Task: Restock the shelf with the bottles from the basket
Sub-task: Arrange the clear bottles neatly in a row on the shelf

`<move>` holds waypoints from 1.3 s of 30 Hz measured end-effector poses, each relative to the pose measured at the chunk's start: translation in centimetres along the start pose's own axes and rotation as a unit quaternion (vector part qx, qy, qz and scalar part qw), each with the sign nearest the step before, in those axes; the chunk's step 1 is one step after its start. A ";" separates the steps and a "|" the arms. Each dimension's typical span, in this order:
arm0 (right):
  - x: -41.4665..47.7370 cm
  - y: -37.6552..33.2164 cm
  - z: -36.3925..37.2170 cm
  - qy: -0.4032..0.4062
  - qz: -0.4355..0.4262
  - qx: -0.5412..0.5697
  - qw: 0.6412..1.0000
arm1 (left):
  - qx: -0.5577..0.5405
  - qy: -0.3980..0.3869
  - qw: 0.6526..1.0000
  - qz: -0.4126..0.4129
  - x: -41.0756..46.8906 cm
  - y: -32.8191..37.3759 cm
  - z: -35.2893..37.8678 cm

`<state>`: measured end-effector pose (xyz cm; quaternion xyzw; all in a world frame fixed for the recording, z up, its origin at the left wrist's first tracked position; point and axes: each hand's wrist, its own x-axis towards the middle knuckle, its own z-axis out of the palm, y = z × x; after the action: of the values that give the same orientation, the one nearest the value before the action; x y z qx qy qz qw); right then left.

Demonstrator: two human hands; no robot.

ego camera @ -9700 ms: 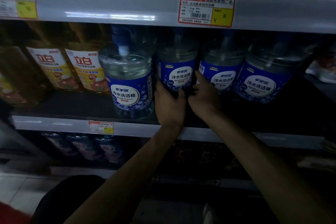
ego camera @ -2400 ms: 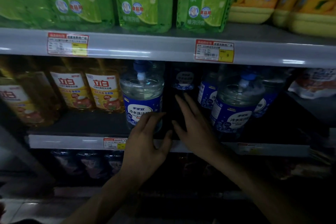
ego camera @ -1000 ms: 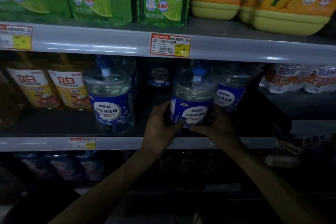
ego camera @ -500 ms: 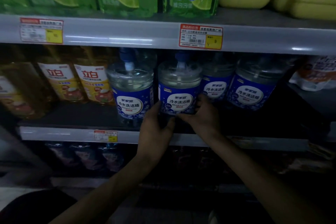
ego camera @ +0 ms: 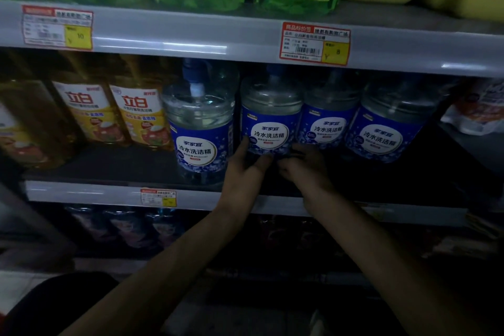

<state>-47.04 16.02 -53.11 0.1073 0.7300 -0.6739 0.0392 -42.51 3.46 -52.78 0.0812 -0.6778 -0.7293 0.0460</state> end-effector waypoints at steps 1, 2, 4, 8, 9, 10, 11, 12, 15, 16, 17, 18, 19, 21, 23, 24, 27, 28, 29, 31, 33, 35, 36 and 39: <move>-0.1 -0.3 0.1 -0.006 0.001 0.014 1.000 | 0.003 -0.002 1.000 -0.004 0.1 0.1 0.1; -0.1 -0.5 0.2 -0.008 0.001 0.022 1.000 | 0.003 -0.005 1.000 -0.006 0.2 0.2 0.2; -0.3 -0.9 0.6 -0.008 0.000 0.031 0.999 | 0.002 0.000 1.000 -0.008 0.4 0.4 0.3; -0.3 -0.9 1.4 -0.019 -0.015 0.017 1.000 | -0.023 0.012 0.999 -0.028 0.9 0.9 0.8; -0.3 -1.1 1.5 -0.021 -0.013 0.021 0.999 | -0.034 0.014 0.999 -0.037 1.0 1.1 1.0; -0.1 -1.2 1.5 -0.023 -0.012 0.026 0.999 | -0.044 0.016 0.998 -0.043 1.1 1.3 1.2; -0.1 -1.4 1.5 -0.026 -0.010 0.036 0.999 | -0.054 0.016 0.997 -0.049 1.2 1.4 1.3; 0.1 -1.5 1.6 -0.029 -0.007 0.044 0.999 | -0.061 0.014 0.997 -0.054 1.3 1.5 1.3; 0.3 -1.8 1.7 -0.031 -0.004 0.061 0.998 | -0.073 0.015 0.995 -0.068 1.8 1.7 1.5; 0.4 -1.7 1.7 -0.028 -0.004 0.062 0.998 | -0.074 0.018 0.995 -0.070 2.1 1.6 1.6; 0.5 -1.5 1.8 -0.026 -0.005 0.062 0.998 | -0.073 0.020 0.995 -0.070 2.3 1.6 1.7; 0.6 -1.4 1.9 -0.026 -0.007 0.061 0.998 | -0.071 0.021 0.995 -0.070 2.5 1.5 1.8; 0.6 -1.3 2.0 -0.028 -0.009 0.063 0.998 | -0.070 0.022 0.995 -0.070 2.6 1.5 1.9; 0.6 -1.1 2.2 -0.033 -0.010 0.061 0.998 | -0.071 0.024 0.995 -0.069 2.9 1.2 2.0; 0.3 -1.2 2.3 -0.038 -0.014 0.048 0.998 | -0.072 0.022 0.995 -0.065 3.1 0.9 2.1; 0.1 -1.3 2.2 -0.039 -0.017 0.042 0.998 | -0.070 0.020 0.995 -0.062 3.1 0.8 2.1; -0.2 -1.4 1.9 -0.044 -0.022 0.028 0.998 | -0.062 0.020 0.996 -0.061 3.4 0.6 1.9; -0.2 -1.4 1.8 -0.048 -0.023 0.026 0.998 | -0.061 0.024 0.996 -0.062 3.5 0.5 1.8; -0.1 -1.3 1.7 -0.051 -0.026 0.023 0.998 | -0.059 0.025 0.996 -0.061 3.5 0.5 1.8; 0.2 -1.2 1.5 -0.052 -0.035 0.014 0.998 | -0.045 0.017 0.997 -0.054 3.6 0.4 1.6; 0.3 -1.1 1.5 -0.049 -0.053 0.005 0.997 | -0.032 0.005 0.999 -0.030 3.3 0.5 1.6; 0.6 -0.9 1.4 -0.035 -0.084 -0.023 0.996 | -0.010 -0.003 1.000 0.008 2.9 0.3 1.4; 0.8 -0.7 1.3 -0.028 -0.099 -0.043 0.994 | 0.006 -0.004 1.000 0.028 2.6 0.2 1.3; 1.2 0.4 1.0 -0.034 -0.144 -0.093 0.985 | 0.079 -0.015 0.993 0.088 1.1 -0.2 0.7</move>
<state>-48.23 15.19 -53.81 -0.0257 0.7953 -0.6052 -0.0235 -43.71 4.00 -53.01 0.0140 -0.7385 -0.6676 0.0937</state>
